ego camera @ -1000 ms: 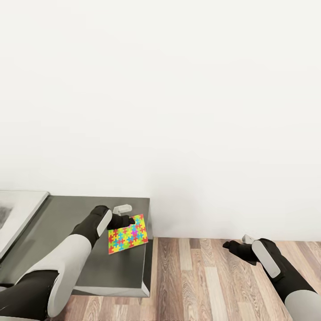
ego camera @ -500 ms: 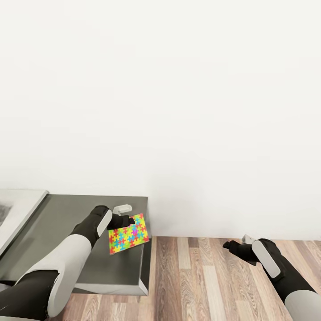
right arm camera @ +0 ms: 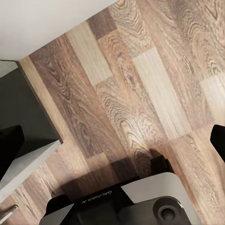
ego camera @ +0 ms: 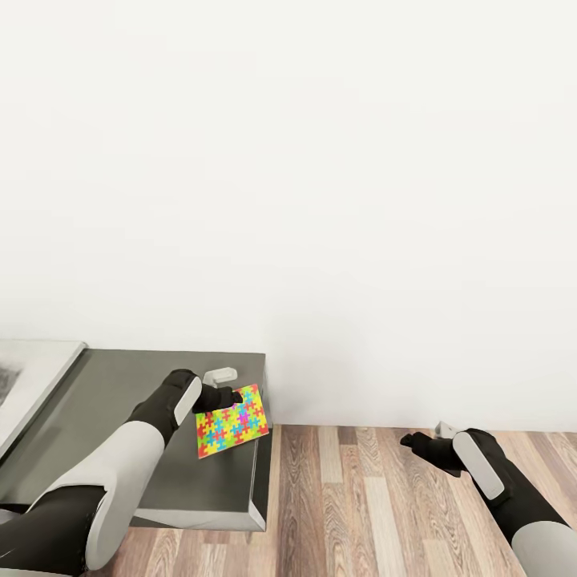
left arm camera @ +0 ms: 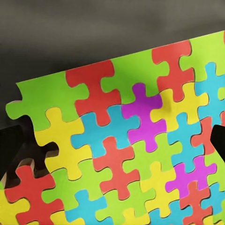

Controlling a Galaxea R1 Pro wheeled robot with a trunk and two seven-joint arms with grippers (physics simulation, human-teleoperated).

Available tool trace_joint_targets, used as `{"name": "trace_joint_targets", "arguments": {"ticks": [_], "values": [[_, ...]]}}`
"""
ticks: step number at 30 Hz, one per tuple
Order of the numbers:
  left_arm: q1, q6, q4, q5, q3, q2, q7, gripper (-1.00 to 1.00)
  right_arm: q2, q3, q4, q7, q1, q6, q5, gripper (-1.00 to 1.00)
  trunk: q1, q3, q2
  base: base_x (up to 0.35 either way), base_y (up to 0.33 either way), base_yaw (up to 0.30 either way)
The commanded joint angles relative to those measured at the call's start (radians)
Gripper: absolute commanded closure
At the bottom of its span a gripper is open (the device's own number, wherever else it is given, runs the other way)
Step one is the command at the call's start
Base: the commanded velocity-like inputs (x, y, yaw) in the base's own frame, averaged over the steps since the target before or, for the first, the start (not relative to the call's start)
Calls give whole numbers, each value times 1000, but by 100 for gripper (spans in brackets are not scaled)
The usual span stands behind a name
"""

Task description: Put all the toys in the child's room - the three board games (two on the bed and one on the table), the two jigsaw puzzles on the table, and the tennis ball on the table - inside the toy box on the table in the child's room.

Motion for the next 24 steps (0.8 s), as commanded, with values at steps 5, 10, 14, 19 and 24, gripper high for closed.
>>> {"name": "trace_joint_targets", "arguments": {"ticks": [5,10,14,19,24], "values": [[-1,5,-1,2,2,0,0,-100,-1,4,-1,-10,-1,1,-11,-100,1,-2,-2,0,0,0],[-1,5,-1,2,2,0,0,-100,-1,4,-1,-10,-1,1,-11,-100,1,-2,-2,0,-25,0],[-1,5,-1,2,2,0,0,-100,-1,4,-1,-10,-1,1,-11,-100,1,-2,-2,0,-112,0],[-1,5,-1,2,2,0,0,-100,0,4,-1,-10,-1,2,-11,-100,1,-2,-2,0,-15,0],[-1,5,-1,2,2,0,0,-100,0,4,-1,-10,-1,1,-11,-100,1,-2,-2,0,-2,0]]}}
